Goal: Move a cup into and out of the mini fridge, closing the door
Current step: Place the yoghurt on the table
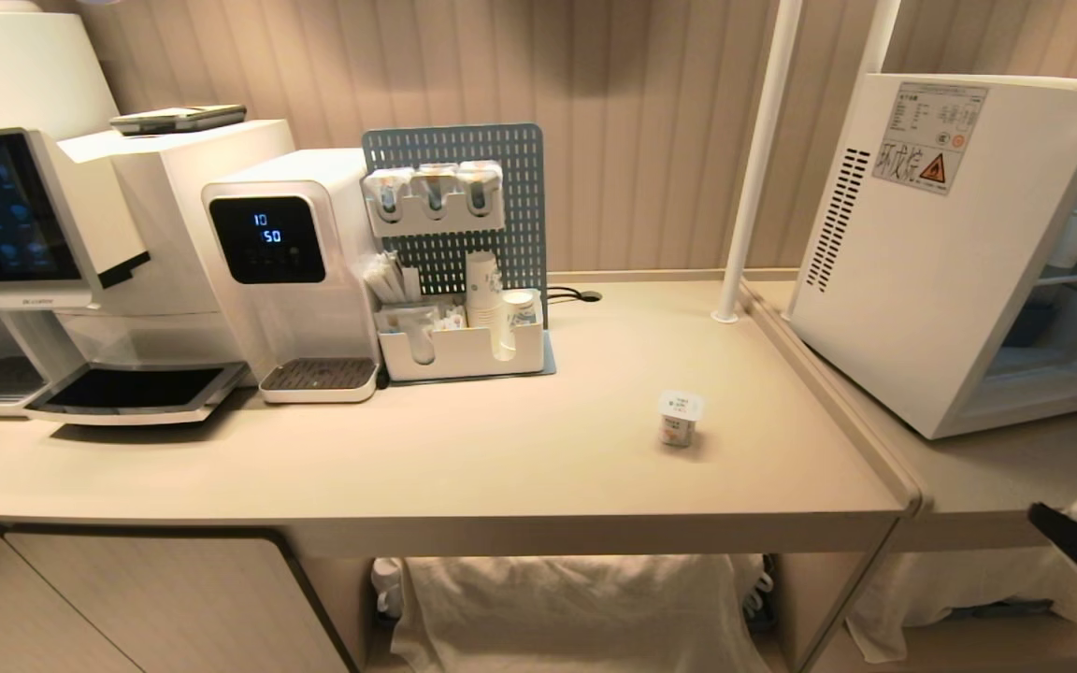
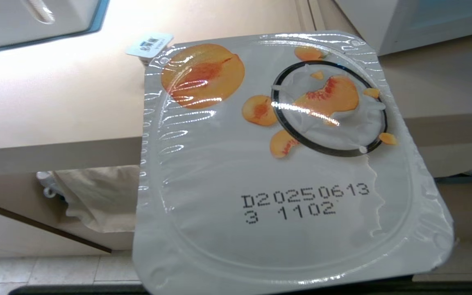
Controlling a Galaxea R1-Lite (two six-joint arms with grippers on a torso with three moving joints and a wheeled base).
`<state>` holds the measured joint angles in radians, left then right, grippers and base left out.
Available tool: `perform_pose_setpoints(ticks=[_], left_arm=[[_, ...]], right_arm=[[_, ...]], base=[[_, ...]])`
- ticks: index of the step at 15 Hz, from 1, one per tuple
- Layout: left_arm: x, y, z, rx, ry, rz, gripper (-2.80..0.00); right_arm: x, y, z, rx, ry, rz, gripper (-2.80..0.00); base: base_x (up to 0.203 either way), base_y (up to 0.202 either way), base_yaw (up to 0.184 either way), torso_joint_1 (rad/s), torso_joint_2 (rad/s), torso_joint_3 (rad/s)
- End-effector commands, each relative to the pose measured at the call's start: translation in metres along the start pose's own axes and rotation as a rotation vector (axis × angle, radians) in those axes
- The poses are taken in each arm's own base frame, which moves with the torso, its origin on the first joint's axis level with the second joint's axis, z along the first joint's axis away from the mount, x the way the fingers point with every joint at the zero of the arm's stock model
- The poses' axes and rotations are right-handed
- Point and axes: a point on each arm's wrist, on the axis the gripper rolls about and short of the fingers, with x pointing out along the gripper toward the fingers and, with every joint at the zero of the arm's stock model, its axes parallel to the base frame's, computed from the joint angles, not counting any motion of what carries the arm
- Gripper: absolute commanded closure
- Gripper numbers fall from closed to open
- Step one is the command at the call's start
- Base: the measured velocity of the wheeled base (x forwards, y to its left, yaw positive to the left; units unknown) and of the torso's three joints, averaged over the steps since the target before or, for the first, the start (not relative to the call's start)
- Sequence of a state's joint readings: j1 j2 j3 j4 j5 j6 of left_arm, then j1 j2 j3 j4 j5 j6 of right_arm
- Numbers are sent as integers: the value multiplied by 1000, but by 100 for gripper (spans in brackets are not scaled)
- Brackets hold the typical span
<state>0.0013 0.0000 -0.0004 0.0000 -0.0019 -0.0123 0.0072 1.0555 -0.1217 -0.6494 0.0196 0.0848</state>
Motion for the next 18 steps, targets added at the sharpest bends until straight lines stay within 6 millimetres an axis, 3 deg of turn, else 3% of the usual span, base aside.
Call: perform_pose_setpoints(ticks=[1, 5, 8, 11, 14, 18], left_arm=[[0, 0, 0, -1, 2, 1, 0], [0, 0, 0, -3, 2, 2, 0], [0, 0, 0, -3, 2, 2, 0], [0, 0, 0, -3, 2, 1, 0], [0, 0, 0, -3, 2, 2, 0], [0, 0, 0, -5, 2, 2, 0]], right_arm=[[65, -2, -14, -6, 58, -2, 0], [151, -6, -41, -41, 87, -1, 0], [233, -8, -50, -85, -11, 3, 0], [295, -12, -74, -169, -62, -6, 0], [334, -14, -79, -258, -116, -62, 0], [347, -17, -83, -304, 20, -163, 0]], base=[[0, 0, 0, 0, 0, 0], [0, 0, 0, 0, 0, 0], [0, 0, 0, 0, 0, 0], [0, 0, 0, 0, 0, 0], [0, 0, 0, 0, 0, 0], [0, 0, 0, 0, 0, 0]])
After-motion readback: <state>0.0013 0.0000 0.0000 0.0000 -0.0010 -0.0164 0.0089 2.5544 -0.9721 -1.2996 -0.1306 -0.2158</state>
